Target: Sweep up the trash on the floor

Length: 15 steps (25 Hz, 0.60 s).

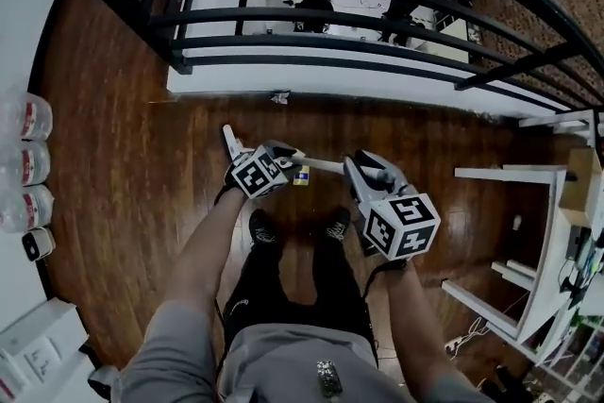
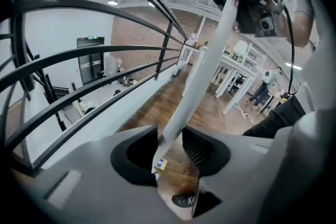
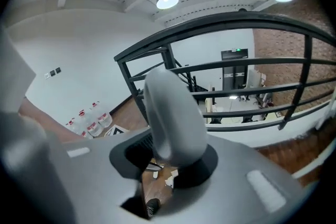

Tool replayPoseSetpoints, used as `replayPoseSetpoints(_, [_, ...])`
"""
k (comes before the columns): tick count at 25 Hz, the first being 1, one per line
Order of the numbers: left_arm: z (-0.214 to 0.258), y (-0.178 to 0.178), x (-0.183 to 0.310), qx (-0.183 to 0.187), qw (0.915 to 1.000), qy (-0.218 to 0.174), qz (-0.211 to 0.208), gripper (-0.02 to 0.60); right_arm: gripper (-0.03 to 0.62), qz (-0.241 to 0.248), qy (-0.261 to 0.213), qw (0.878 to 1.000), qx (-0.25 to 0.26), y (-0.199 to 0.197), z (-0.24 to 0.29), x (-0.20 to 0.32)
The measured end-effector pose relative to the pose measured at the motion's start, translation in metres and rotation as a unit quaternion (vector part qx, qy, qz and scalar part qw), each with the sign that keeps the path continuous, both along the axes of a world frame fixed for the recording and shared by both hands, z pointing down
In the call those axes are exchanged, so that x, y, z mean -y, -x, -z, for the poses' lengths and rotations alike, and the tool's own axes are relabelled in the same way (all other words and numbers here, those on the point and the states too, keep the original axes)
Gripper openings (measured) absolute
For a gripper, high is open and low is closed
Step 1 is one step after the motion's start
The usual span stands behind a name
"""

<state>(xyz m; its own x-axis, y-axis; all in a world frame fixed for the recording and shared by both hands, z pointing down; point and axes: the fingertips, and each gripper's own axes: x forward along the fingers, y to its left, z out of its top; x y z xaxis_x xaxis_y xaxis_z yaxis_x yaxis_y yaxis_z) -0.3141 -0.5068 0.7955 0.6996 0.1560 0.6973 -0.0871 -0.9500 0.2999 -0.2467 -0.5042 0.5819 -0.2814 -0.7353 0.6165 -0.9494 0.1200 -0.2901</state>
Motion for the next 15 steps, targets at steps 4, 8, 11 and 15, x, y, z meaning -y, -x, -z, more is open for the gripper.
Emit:
replayPoseSetpoints(4, [0.015, -0.045, -0.039, -0.029, 0.9970, 0.034, -0.063, 0.147, 0.080, -0.054, 0.008, 0.998, -0.018, -0.035, 0.016, -0.033])
replayPoseSetpoints(8, [0.016, -0.083, -0.069, -0.024, 0.9936, 0.046, -0.100, 0.147, 0.080, -0.095, 0.018, 0.995, -0.008, -0.079, 0.015, -0.064])
replayPoseSetpoints(11, [0.020, -0.099, -0.088, -0.006, 0.9869, 0.039, -0.156, 0.144, 0.080, -0.114, 0.006, 0.993, 0.017, -0.101, 0.018, -0.084])
replayPoseSetpoints(15, [0.034, -0.116, -0.088, 0.005, 0.9773, 0.020, -0.211, 0.137, 0.080, -0.137, -0.018, 0.990, 0.031, -0.125, 0.030, -0.093])
